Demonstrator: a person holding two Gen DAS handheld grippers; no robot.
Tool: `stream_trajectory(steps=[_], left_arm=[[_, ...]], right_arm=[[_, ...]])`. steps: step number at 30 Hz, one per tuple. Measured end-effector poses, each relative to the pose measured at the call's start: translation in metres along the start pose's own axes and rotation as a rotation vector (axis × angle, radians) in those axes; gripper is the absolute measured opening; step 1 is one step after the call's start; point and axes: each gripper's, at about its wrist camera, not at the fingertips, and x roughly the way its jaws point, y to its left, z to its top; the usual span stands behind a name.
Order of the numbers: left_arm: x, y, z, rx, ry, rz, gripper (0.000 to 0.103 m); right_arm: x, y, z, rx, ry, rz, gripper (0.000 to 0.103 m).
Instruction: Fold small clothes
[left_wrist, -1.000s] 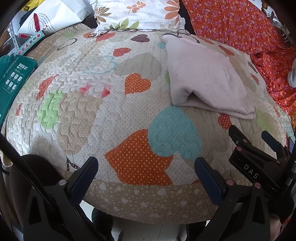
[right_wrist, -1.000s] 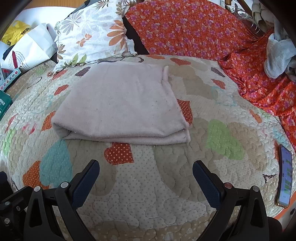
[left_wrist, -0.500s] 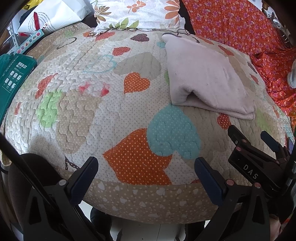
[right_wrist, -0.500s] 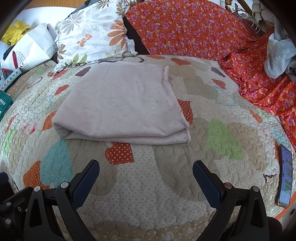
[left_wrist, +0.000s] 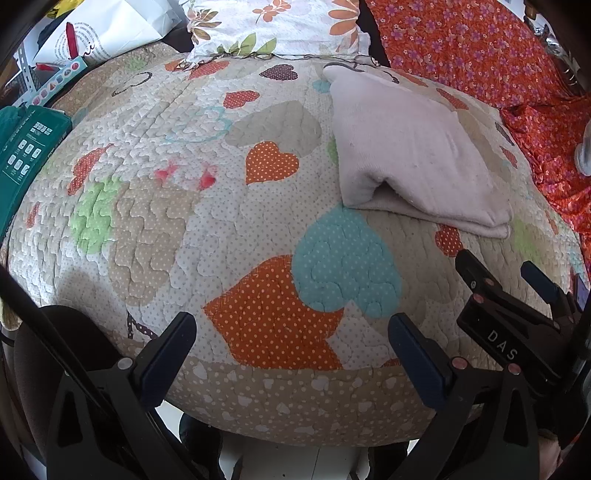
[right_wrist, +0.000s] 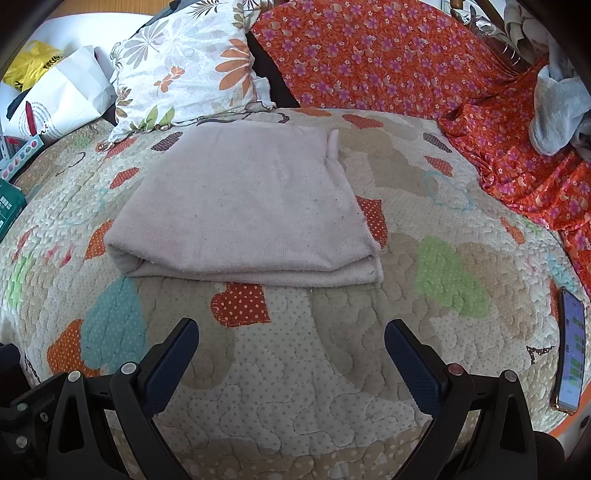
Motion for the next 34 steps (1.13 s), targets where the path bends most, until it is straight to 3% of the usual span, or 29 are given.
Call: stream_trajectory(steps=[9, 16, 34], left_arm=[[0.001, 0.018, 0.022, -0.061, -0.016, -0.022, 0.103], [0.001, 0.022, 0.044, -0.086, -0.042, -0.036, 0.103], [0.005, 0.011, 0.062, -0.063, -0.057, -0.067, 0.103]], right_arm=[[-0.004, 0.005, 0.001, -0.041, -0.004, -0.023, 0.102], [-0.018, 0.011, 0.024, -0.102, -0.028, -0.001, 0.102], [-0.009, 0.008, 0.047, -0.081, -0.004, 0.007, 0.102]])
